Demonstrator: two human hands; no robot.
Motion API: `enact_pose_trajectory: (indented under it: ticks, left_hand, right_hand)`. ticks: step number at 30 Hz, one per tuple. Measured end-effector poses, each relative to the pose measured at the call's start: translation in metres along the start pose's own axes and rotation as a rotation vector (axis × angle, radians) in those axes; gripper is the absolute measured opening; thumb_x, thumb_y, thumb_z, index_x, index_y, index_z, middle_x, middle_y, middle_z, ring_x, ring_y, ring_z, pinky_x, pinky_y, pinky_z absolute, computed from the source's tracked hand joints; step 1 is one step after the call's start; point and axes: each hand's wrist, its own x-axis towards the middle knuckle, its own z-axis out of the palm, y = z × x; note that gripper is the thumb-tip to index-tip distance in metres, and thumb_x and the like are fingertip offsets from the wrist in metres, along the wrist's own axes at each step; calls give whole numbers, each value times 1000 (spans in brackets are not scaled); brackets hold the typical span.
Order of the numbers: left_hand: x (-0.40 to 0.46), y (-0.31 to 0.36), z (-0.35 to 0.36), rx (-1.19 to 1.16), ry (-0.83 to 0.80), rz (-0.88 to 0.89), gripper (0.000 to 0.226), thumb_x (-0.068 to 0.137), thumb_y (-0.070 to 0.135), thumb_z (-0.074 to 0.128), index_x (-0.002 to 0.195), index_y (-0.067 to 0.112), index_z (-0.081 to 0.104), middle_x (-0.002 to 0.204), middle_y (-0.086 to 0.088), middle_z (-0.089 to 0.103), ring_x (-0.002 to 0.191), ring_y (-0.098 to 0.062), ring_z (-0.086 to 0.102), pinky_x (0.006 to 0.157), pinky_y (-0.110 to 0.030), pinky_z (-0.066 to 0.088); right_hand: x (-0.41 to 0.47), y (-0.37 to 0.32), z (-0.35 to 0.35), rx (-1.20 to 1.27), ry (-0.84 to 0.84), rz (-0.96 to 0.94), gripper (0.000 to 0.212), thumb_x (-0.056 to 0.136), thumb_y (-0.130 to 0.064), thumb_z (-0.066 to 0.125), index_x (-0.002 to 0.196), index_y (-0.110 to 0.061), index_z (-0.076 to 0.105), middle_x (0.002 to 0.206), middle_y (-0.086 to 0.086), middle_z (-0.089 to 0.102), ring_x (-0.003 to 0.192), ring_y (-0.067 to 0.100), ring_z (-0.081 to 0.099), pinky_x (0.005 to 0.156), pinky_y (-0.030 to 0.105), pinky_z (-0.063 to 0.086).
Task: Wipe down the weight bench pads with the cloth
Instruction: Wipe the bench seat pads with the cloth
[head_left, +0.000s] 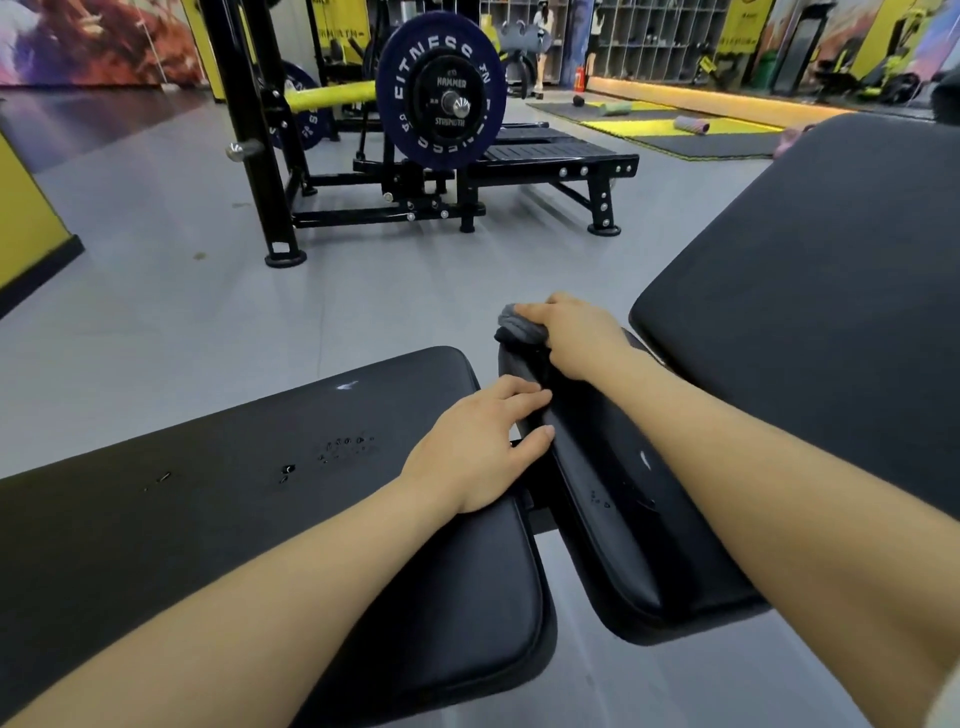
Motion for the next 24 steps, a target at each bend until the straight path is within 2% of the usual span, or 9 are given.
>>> enact_pose_trajectory:
  ticks: [3, 7, 9, 11, 13, 16, 19, 21, 24]
  left_hand:
    - [0, -1, 1, 19, 1, 15, 44, 94, 45, 41, 136, 33, 45, 138, 23, 39, 118, -3, 45, 92, -14, 30]
    - [-1, 0, 3, 8, 20, 13, 41, 93, 45, 43, 133, 33, 47, 131, 25, 42, 107, -3, 50, 88, -15, 32]
    - [-1, 1, 4, 0, 29, 15, 42, 93, 45, 43, 132, 33, 47, 132, 26, 41, 106, -2, 49, 89, -16, 34]
    - [-1, 0, 5, -10, 39, 10, 41, 92, 45, 45, 131, 32, 48, 130, 26, 42, 97, -1, 49, 87, -16, 35]
    - [-1, -1, 5, -7, 90, -4, 36, 92, 42, 47, 125, 29, 52, 122, 20, 46, 86, -2, 46, 82, -18, 36]
    - [-3, -4, 6, 114, 284, -10, 27, 89, 38, 46, 102, 19, 59, 98, 6, 54, 80, -13, 49, 75, -23, 36]
    - [-7, -4, 6, 241, 395, -48, 27, 85, 34, 42, 90, 15, 60, 87, 2, 56, 76, -19, 51, 71, -27, 36]
    - [-9, -3, 5, 250, 400, -88, 22, 85, 29, 45, 90, 14, 60, 90, 1, 57, 80, -20, 52, 68, -26, 34]
    - [-10, -1, 5, 253, 371, -140, 19, 87, 28, 47, 95, 14, 58, 97, 2, 55, 87, -18, 50, 65, -25, 30]
  right_hand:
    - [-34, 5, -3, 25, 20, -51, 59, 92, -6, 44, 144, -32, 33, 127, 6, 45, 113, 29, 51, 85, 34, 41]
    - [-73, 14, -3, -58, 36, -81, 61, 92, -9, 46, 145, -35, 30, 126, 2, 45, 107, 28, 54, 75, 31, 37]
    - [-62, 14, -5, -63, 38, -54, 61, 91, -9, 47, 144, -35, 32, 124, 3, 46, 108, 28, 54, 77, 33, 39]
    - [-39, 14, -4, -36, 18, -36, 61, 90, -6, 47, 143, -34, 34, 122, 6, 47, 108, 30, 54, 79, 35, 41]
    - [-14, 12, -1, -8, 2, 11, 63, 89, -3, 45, 143, -34, 34, 123, 9, 47, 109, 31, 53, 80, 35, 41]
    - [-3, 6, 0, -12, -8, 52, 62, 90, -4, 45, 143, -36, 35, 127, 9, 47, 113, 31, 52, 81, 34, 40]
    - [-45, 3, -3, 40, -7, -4, 61, 91, -6, 47, 142, -36, 36, 129, 5, 47, 114, 30, 51, 90, 36, 43]
    - [-89, 3, -7, 47, -13, -64, 59, 91, -9, 49, 141, -39, 38, 131, 0, 47, 116, 27, 51, 93, 40, 43]
    - [-131, -2, -14, 29, -19, -90, 59, 92, -11, 46, 141, -43, 36, 135, -6, 44, 116, 23, 52, 89, 35, 45]
